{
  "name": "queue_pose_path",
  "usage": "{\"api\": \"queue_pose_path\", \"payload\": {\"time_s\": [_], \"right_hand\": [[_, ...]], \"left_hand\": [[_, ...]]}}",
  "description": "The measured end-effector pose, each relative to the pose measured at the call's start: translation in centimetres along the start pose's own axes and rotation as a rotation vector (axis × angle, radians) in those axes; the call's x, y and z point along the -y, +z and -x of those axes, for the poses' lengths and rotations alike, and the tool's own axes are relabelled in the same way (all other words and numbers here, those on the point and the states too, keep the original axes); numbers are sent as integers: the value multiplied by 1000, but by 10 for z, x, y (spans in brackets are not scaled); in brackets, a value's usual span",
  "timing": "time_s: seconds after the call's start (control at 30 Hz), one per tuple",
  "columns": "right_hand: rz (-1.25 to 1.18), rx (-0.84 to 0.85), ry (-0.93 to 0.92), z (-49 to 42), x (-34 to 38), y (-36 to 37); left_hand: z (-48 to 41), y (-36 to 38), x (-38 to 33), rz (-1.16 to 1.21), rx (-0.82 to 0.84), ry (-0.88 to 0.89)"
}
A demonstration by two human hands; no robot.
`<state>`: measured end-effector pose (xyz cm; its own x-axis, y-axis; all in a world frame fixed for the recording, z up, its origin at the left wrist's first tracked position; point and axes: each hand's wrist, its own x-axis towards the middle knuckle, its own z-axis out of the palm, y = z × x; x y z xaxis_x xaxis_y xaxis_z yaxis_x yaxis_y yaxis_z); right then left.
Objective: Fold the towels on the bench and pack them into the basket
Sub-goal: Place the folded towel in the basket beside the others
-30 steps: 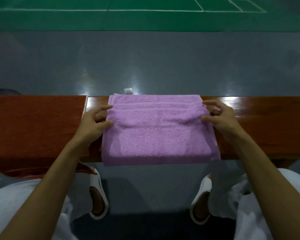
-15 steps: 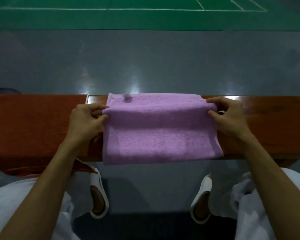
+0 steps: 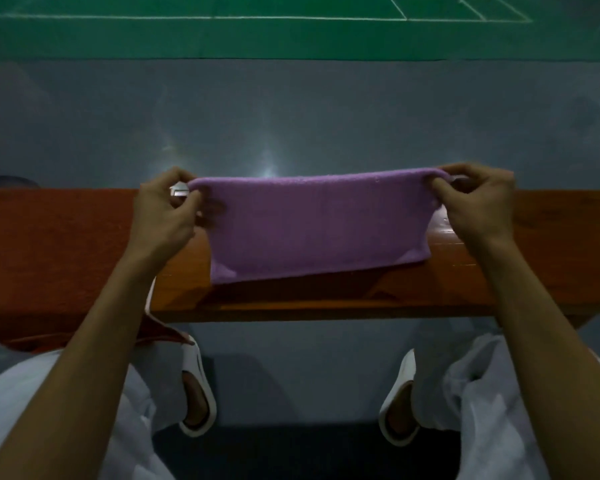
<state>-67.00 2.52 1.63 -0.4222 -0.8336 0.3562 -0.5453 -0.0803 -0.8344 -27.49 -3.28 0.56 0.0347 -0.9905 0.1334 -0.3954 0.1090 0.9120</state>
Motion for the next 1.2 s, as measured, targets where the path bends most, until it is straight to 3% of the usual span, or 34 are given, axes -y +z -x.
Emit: {"api": "queue_pose_path", "payload": {"time_s": [0.17,0.27,0.37,0.47,0.63,0.73,0.8,0.9,0.97,1.03,1.1,1.2], "right_hand": [[-460,5,127,-11,26,2],[-597,37,169,-1,24,-9],[-403,116,305,14,4,-10],[-64,369,522,27,-12,-12],[274,624,691,30,-21,-21],[335,664,739,26,-22,-24],[392,632,749,23,-23,-20],[608,479,616,23,-27,-7],[746,302,409,24,-32,9],[720,180,178,26,-33,33],[628,228,-34,34,-26,63],[538,482,-223,57,-12,105]], "left_hand": [[-6,-2,-22,451,-10,23],[-1,-13,-19,428,54,-42],[8,-15,-2,142,163,-180],[16,-12,15,-132,390,-277],[19,-20,18,-296,698,-398],[17,-27,12,-322,764,-434],[15,-25,12,-335,695,-415],[13,-4,14,-370,401,-265],[18,19,11,-330,196,-114],[23,46,8,-310,133,45],[27,75,12,-336,163,183],[31,109,21,-376,230,291]]}}
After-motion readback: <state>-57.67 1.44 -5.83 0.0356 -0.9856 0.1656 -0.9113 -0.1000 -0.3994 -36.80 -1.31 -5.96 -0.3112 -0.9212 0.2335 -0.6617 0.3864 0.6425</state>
